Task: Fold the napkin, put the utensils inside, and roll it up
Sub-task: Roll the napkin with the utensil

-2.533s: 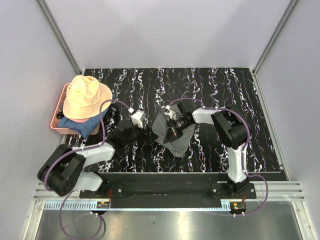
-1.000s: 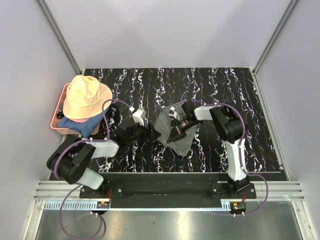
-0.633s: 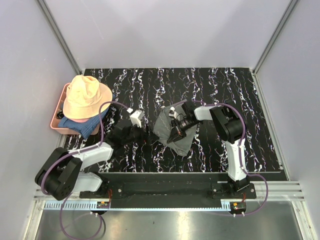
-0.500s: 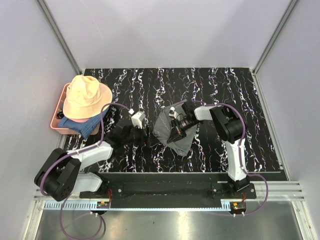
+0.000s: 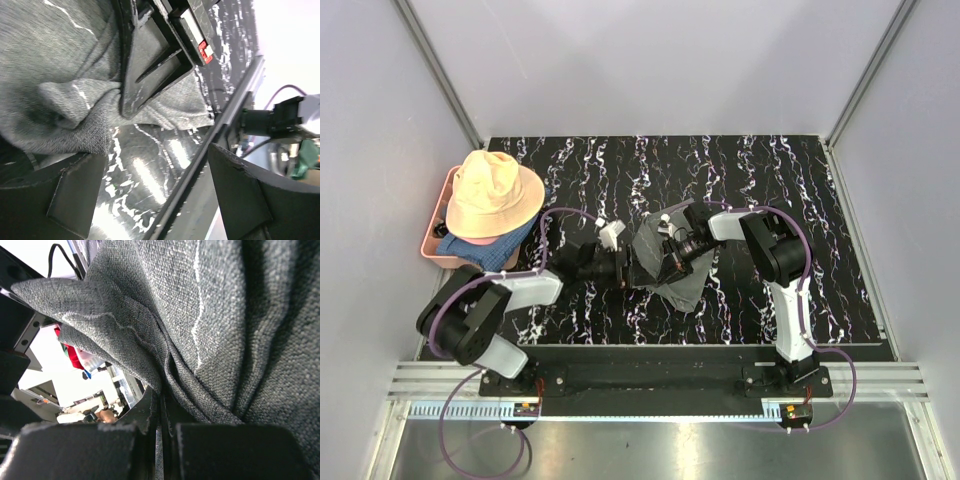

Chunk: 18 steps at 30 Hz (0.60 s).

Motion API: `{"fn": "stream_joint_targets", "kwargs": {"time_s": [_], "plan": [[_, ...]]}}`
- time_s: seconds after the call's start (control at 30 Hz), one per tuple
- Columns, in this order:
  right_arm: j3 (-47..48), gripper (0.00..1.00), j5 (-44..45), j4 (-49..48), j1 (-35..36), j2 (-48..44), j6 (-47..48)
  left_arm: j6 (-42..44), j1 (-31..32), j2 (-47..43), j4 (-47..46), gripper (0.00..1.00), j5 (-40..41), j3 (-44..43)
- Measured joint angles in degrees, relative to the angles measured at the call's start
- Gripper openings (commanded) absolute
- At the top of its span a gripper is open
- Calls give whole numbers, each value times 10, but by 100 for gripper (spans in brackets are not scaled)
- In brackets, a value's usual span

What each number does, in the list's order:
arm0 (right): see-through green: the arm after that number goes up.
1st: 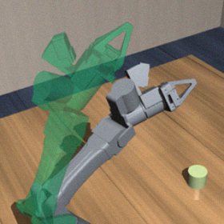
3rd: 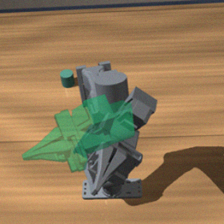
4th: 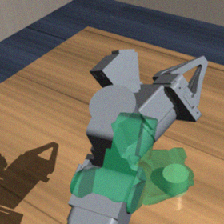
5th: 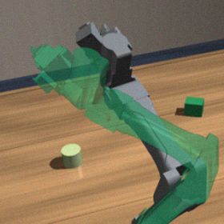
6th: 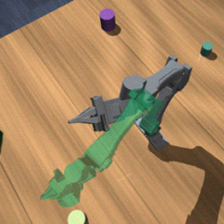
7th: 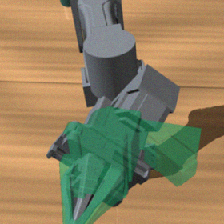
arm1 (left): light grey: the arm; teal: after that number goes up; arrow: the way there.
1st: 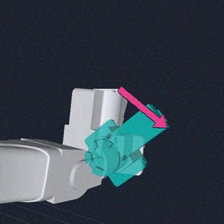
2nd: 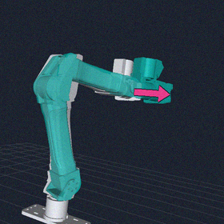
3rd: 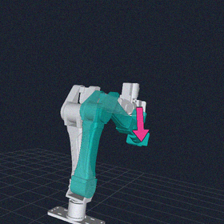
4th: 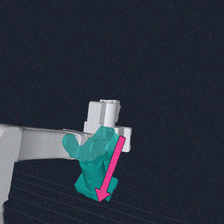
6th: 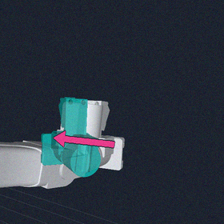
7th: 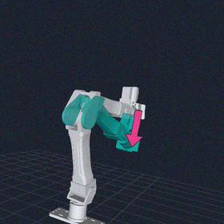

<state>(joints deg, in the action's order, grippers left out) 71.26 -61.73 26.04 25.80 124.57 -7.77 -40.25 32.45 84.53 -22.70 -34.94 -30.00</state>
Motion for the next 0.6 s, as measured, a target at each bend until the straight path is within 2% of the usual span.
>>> {"fn": "stream_joint_targets", "kwargs": {"time_s": [0.27,0.6], "plan": [[0,0,2,4,0,0,0,-60,1,30,-90,85,-13,0],[1,0,2,4,0,0,0,-83,1,76,-163,84,0,0]]}}
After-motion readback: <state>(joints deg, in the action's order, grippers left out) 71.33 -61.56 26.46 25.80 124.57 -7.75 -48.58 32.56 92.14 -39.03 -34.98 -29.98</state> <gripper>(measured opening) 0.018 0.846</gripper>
